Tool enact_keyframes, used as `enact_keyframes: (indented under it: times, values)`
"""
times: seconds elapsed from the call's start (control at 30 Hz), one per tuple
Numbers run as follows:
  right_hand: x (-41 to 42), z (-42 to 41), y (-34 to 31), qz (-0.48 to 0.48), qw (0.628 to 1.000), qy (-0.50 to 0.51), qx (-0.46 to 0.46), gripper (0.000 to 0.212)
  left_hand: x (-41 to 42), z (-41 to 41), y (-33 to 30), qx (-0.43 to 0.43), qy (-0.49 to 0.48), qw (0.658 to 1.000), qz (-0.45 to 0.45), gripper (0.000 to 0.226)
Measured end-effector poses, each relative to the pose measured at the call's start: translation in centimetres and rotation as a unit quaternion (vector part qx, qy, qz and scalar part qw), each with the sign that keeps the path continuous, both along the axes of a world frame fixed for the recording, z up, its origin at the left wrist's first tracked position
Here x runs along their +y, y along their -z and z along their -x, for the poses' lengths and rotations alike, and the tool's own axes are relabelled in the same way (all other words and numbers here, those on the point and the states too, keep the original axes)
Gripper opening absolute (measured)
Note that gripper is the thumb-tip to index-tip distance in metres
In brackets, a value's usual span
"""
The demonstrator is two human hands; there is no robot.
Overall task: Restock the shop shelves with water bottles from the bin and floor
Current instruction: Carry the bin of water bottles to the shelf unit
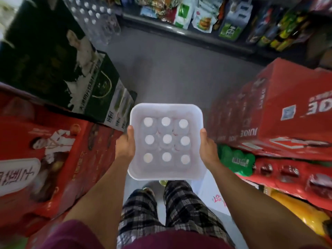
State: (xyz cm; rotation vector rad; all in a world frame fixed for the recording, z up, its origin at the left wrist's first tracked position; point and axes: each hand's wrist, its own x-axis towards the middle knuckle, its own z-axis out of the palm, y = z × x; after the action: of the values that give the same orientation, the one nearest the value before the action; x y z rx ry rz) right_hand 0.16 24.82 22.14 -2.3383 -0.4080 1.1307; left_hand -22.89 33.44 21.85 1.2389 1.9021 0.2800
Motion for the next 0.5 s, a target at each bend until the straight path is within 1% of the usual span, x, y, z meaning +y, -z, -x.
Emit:
enact_keyframes:
  times: [0.1, 0.2, 0.27, 0.4, 0.5]
  values:
    - [5.0, -2.1, -0.6, 0.000, 1.000, -0.021, -0.020, 0.070, 4.4, -1.9, -0.1, -0.026, -0.026, 0.999, -0.017, 0.063]
    - [10.2, -3.9, -0.8, -0.013, 0.999, -0.035, -0.036, 0.067, 9.1, -3.5, 0.1, -0.062, -0.035, 0.997, -0.025, 0.056]
    - [14.0, -4.8, -0.9, -0.008, 0.999, -0.036, -0.039, 0.067, 12.9, -4.4, 0.1, -0.062, -0.038, 0.997, -0.010, 0.054]
    - [22.0, -6.1, -0.9, -0.013, 0.997, -0.031, -0.064, 0.066, 20.9, -5.7, 0.9, -0.075, -0.057, 0.995, 0.011, 0.055]
    - [28.3, -6.9, -0.9, -0.031, 0.996, -0.034, -0.071, 0.064, 26.6, -6.5, 0.6, -0.092, -0.072, 0.993, 0.006, 0.058]
